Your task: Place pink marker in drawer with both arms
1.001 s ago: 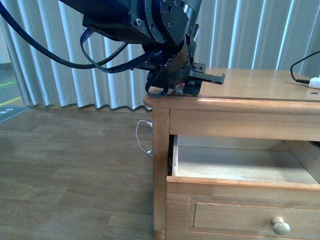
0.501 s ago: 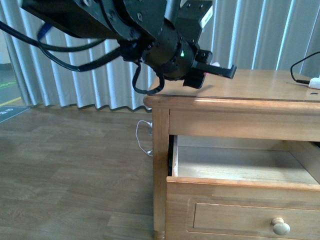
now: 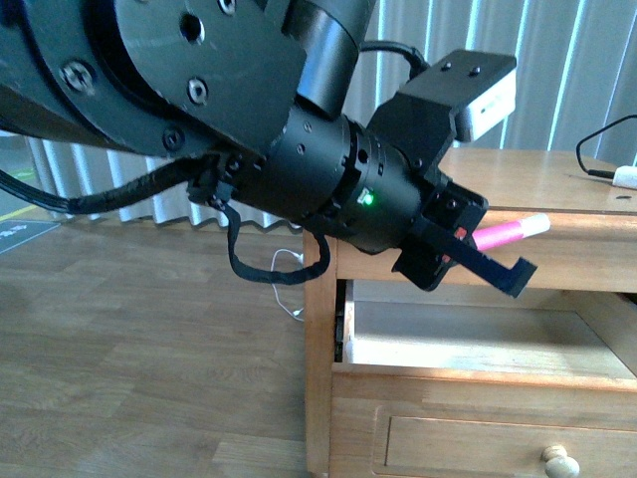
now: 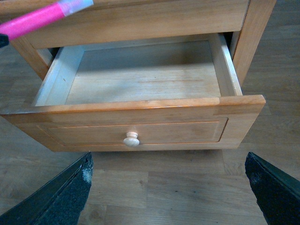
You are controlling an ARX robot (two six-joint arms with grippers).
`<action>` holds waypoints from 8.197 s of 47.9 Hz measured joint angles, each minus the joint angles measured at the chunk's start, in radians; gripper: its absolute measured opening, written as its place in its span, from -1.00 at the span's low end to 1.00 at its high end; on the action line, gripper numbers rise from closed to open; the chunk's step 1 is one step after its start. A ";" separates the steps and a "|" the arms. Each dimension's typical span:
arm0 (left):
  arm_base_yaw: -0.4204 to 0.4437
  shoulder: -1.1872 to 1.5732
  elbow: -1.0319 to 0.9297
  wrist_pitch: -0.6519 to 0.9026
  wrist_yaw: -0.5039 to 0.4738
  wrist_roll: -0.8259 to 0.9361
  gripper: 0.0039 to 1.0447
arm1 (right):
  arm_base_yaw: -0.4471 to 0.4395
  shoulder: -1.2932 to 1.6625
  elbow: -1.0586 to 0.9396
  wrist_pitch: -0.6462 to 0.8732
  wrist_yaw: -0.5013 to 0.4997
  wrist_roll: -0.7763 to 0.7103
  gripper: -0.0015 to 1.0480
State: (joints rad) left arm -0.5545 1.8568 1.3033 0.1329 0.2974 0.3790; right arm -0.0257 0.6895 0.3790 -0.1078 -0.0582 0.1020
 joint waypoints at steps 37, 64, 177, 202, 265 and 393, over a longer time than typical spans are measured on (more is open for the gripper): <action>-0.002 0.200 0.056 0.077 -0.096 -0.013 0.05 | 0.000 0.000 0.000 0.000 0.000 0.000 0.83; 0.088 -0.570 -0.583 0.283 -0.490 -0.278 0.88 | 0.000 -0.001 0.000 0.000 0.000 0.000 0.83; 0.552 -1.852 -1.280 -0.131 -0.297 -0.384 -0.25 | 0.011 0.031 -0.036 0.129 0.104 -0.034 0.83; 0.552 -1.852 -1.280 -0.132 -0.297 -0.383 0.88 | 0.071 0.774 -0.014 0.621 0.135 -0.233 0.83; 0.552 -1.852 -1.280 -0.132 -0.297 -0.383 0.88 | 0.167 1.577 0.687 0.916 0.258 0.000 0.83; 0.552 -1.852 -1.280 -0.132 -0.297 -0.383 0.88 | 0.023 -0.447 -0.374 0.354 0.059 -0.100 -0.97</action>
State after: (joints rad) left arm -0.0025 0.0044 0.0231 0.0010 0.0002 -0.0040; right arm -0.0029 0.2428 0.0051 0.2462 0.0006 0.0025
